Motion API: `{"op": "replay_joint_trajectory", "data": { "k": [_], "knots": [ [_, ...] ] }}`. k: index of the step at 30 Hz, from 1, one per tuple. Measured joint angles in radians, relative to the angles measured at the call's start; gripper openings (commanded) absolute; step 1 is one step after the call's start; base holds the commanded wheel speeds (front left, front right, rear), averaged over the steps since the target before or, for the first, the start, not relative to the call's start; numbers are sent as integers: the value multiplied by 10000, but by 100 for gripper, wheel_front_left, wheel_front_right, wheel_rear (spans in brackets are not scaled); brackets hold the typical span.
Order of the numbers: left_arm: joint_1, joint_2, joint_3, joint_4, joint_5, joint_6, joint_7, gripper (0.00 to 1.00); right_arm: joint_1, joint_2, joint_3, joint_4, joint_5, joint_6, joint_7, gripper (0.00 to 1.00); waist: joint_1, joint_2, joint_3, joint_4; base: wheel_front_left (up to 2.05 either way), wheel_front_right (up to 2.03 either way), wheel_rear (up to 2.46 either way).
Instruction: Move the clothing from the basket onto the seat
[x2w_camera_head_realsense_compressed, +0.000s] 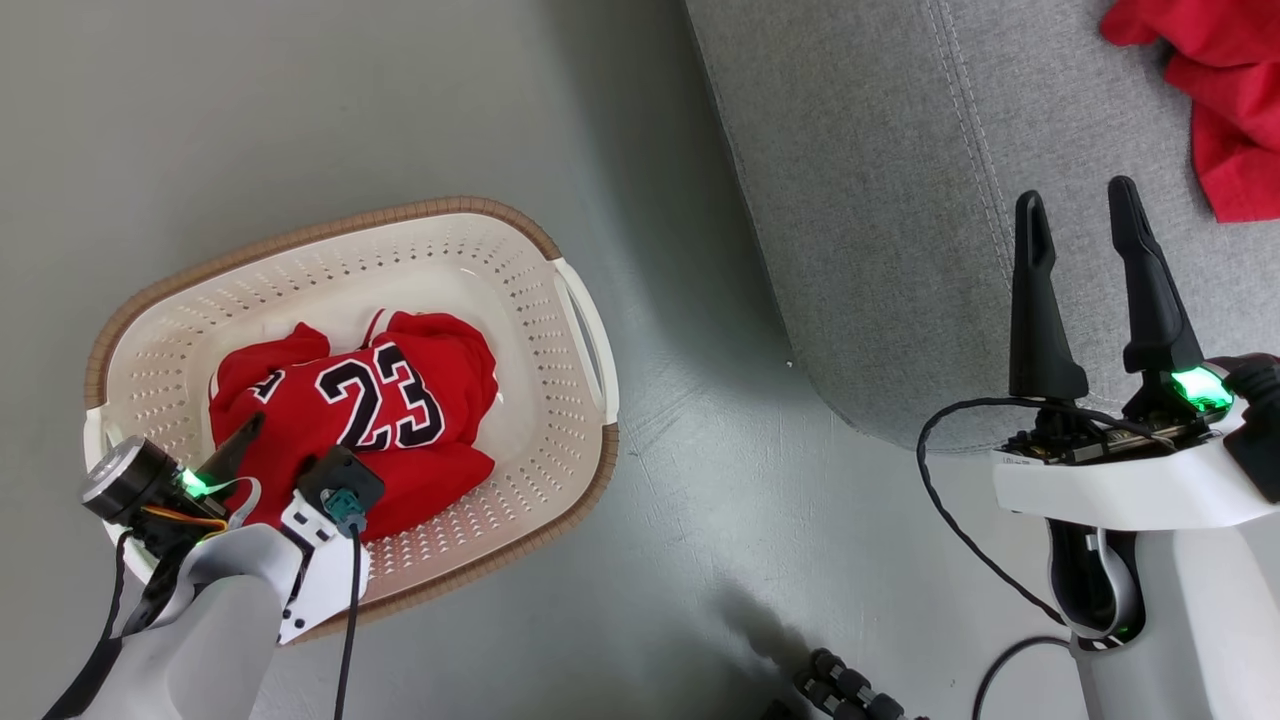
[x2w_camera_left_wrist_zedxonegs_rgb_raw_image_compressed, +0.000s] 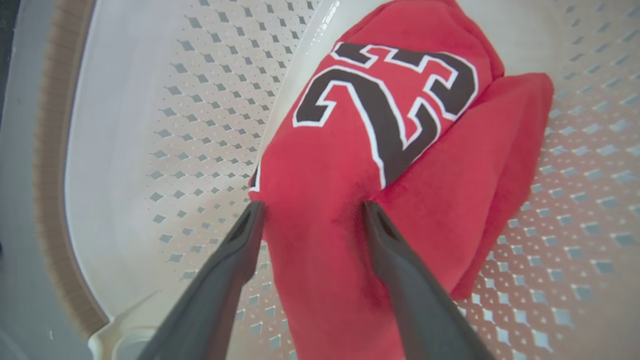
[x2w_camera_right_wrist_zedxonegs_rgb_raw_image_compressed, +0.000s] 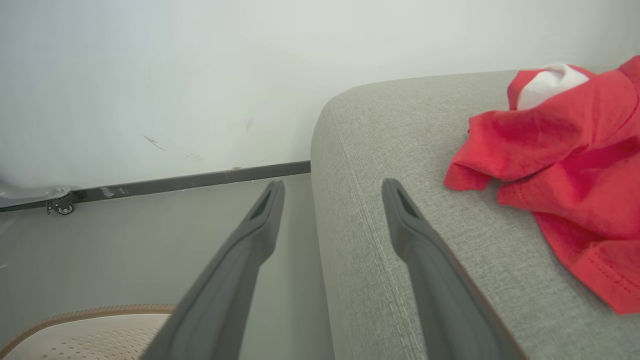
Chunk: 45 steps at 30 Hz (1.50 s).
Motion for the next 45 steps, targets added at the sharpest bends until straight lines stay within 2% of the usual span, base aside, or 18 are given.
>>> {"op": "replay_joint_trajectory", "data": {
  "k": [1, 2, 3, 4, 5, 6, 7, 17, 24, 32, 45],
  "knots": [
    [-38, -27, 4, 63, -6, 0, 27, 100, -1, 0, 4, 13, 0, 0, -12, 100, 0, 0, 17, -9, 0, 0, 0],
    [-74, -59, 6, 94, -6, 17, 27, 93, -6, 0, 10, 27, 2, 0, -12, 100, 0, 0, 33, -17, 0, 0, 0],
    [-91, -115, 6, 113, -6, 31, 27, 72, -22, 0, 15, 42, 12, 0, -12, 100, 0, 0, 39, -25, 0, 0, 0],
    [-92, -169, 2, 134, -6, 31, 27, 43, -52, 0, 13, 44, 27, 0, -12, 100, 0, 0, 39, -29, 0, 0, 0],
    [-92, -203, -4, 159, -6, 29, 27, 27, -119, 0, 12, 44, 29, 0, -12, 100, 0, 0, 37, -33, 0, 0, 0],
    [-92, -228, -15, 171, -6, 29, 25, 7, -205, 0, 8, 40, 29, 0, -12, 100, 0, 0, 33, -36, 0, 0, 0],
    [-92, -259, -38, 173, -4, 29, 21, 0, -268, 0, 8, 33, 29, 0, -12, 100, 0, 0, 29, -39, 0, 0, 0],
    [-110, -518, 4, 2, -205, 25, -608, 0, -417, 0, -142, 38, 132, 0, -13, 100, 0, 0, -116, -8, 0, 0, 0],
    [-81, -504, 211, -107, -454, 50, -1170, 0, -421, 0, -232, 84, 157, 0, -40, 100, 0, 0, -294, 79, 0, 0, 0],
    [-55, -884, 577, -571, -982, 293, -1847, 0, -431, -2, -274, 288, 67, 0, -42, 100, 0, 0, -648, 278, 0, 0, 0],
    [481, -1241, 882, -1346, -1496, 660, -2157, 0, -820, -13, -261, 366, -309, 0, -42, 100, 0, 0, -1475, 821, 0, 0, 0]
  ]
}}
